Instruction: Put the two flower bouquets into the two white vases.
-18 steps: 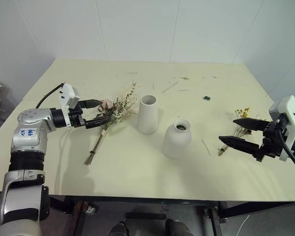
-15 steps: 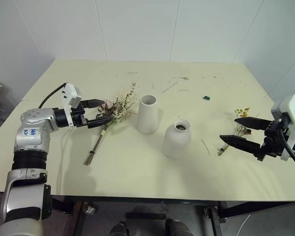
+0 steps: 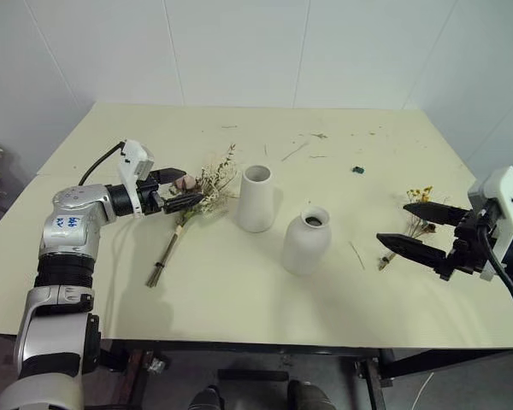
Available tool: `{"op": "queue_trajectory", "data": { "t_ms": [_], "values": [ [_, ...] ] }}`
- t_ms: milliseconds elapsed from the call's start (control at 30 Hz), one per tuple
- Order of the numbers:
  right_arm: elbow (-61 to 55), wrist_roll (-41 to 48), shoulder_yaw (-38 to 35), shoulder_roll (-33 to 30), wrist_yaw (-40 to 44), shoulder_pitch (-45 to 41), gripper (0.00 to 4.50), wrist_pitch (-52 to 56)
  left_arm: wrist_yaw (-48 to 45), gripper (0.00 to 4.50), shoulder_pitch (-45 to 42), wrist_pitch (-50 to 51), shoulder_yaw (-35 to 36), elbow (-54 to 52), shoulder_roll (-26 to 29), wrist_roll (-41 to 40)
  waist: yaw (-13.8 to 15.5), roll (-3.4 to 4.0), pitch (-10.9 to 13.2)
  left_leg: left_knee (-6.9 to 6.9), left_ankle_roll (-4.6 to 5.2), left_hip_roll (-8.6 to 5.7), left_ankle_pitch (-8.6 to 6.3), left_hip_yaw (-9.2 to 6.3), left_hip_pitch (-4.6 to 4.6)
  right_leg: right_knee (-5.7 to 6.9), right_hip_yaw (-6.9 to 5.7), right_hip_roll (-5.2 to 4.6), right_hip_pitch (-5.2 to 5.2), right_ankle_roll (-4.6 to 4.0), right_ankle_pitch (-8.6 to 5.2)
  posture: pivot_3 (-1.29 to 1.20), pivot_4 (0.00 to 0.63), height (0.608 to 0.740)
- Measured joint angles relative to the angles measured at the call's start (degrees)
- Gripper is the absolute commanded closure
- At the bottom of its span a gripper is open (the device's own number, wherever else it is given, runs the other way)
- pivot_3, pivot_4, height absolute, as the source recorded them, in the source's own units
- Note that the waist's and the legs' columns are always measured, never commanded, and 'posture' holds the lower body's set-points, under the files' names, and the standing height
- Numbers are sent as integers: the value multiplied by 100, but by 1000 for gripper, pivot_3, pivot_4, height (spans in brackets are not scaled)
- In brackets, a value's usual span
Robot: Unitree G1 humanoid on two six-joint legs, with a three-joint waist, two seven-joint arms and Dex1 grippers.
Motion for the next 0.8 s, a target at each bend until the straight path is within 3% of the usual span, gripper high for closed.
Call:
{"op": "queue_trajectory", "data": {
  "t_ms": [167, 300, 467, 700, 800],
  "values": [
    [523, -404, 566, 32, 610, -353, 55, -616, 506, 0, 697, 1153, 124, -1102, 365, -41, 6, -1, 1, 2, 0, 0, 0, 0, 1, 5, 1, 1, -1, -1, 0, 0, 150, 740],
    [938, -756, 1071, 53, 904, -911, 55, -976, 926, 0, 759, 1935, 152, -1630, 481, -44, 33, -2, 1, 8, -2, -1, 1, -1, 2, 4, 1, 0, 2, -3, -1, 0, 150, 740],
    [1113, -1015, 1446, 229, 984, -1015, 55, -1093, 1487, 0, 717, 3361, -81, -1872, 614, 1, 19, -4, 2, 4, -2, -2, 0, -1, -2, 3, 1, 0, -1, -2, -1, 0, 150, 740],
    [1221, -1221, 1495, 320, 1046, -1112, 55, -1203, 1636, 0, 427, 4198, -418, -1910, 676, 1, 20, -5, 2, 2, -2, -2, -1, -1, -1, 7, 0, 0, -4, -2, -1, 0, 150, 740],
    [1225, -1229, 1499, 338, 1073, -1116, 0, -1204, 1630, 623, 234, 4473, -729, -1902, 686, 15, 20, -5, 2, 2, -2, -2, -1, -1, 0, 7, 0, 0, -4, -3, -1, 0, 150, 740]
  ]
}}
